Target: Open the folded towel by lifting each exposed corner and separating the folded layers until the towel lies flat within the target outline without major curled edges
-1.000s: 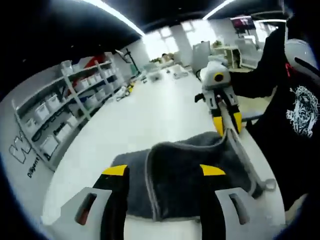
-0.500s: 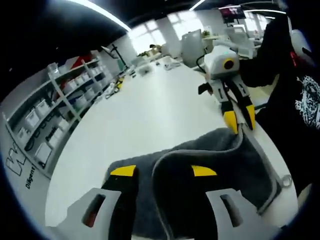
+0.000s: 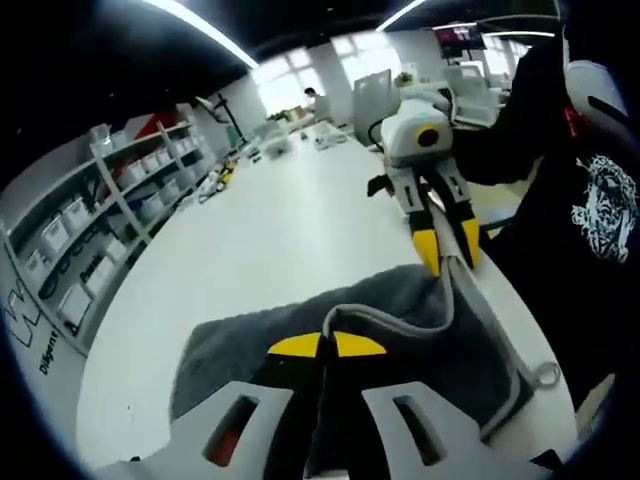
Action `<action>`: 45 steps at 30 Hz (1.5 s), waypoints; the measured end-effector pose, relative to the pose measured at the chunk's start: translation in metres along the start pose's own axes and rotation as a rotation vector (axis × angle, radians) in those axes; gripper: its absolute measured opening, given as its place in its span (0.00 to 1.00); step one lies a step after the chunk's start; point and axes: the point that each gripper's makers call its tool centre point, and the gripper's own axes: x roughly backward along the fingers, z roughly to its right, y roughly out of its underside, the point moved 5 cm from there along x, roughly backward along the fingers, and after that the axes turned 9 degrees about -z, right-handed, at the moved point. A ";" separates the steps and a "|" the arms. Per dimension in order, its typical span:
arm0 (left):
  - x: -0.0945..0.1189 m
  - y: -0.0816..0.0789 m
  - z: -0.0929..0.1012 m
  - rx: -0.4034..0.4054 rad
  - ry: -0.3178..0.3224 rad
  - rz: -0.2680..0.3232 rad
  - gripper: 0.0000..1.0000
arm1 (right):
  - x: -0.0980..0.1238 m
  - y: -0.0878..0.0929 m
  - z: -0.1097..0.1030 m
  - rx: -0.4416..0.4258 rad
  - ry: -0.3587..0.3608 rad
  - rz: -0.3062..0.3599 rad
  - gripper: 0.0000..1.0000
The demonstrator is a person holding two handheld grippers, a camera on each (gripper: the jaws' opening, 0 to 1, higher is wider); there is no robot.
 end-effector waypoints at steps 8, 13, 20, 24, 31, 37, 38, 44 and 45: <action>0.024 0.017 0.012 0.015 -0.032 -0.003 0.01 | 0.002 0.000 -0.002 0.009 0.008 -0.013 0.18; 0.034 0.038 0.030 0.055 -0.047 -0.011 0.01 | 0.004 0.000 -0.004 0.014 0.009 -0.019 0.18; 0.042 0.056 0.049 0.097 -0.055 -0.025 0.01 | 0.006 0.001 -0.004 0.025 0.008 -0.034 0.18; 0.046 0.065 0.069 0.108 -0.038 -0.053 0.01 | 0.009 0.001 -0.007 0.026 0.015 -0.046 0.18; 0.058 0.074 0.095 0.138 -0.070 -0.052 0.13 | 0.018 -0.007 -0.011 0.059 0.083 -0.058 0.16; 0.067 0.080 0.102 0.168 -0.169 -0.047 0.39 | 0.020 -0.032 -0.010 0.134 0.222 -0.050 0.21; 0.068 0.080 0.104 0.172 -0.185 -0.050 0.43 | 0.020 -0.038 -0.009 0.148 0.249 -0.045 0.24; 0.067 0.084 0.109 0.226 -0.258 -0.067 0.66 | 0.004 -0.045 -0.002 0.312 0.422 -0.164 0.34; 0.067 0.085 0.108 0.241 -0.268 -0.072 0.64 | 0.001 -0.047 -0.001 0.336 0.435 -0.176 0.33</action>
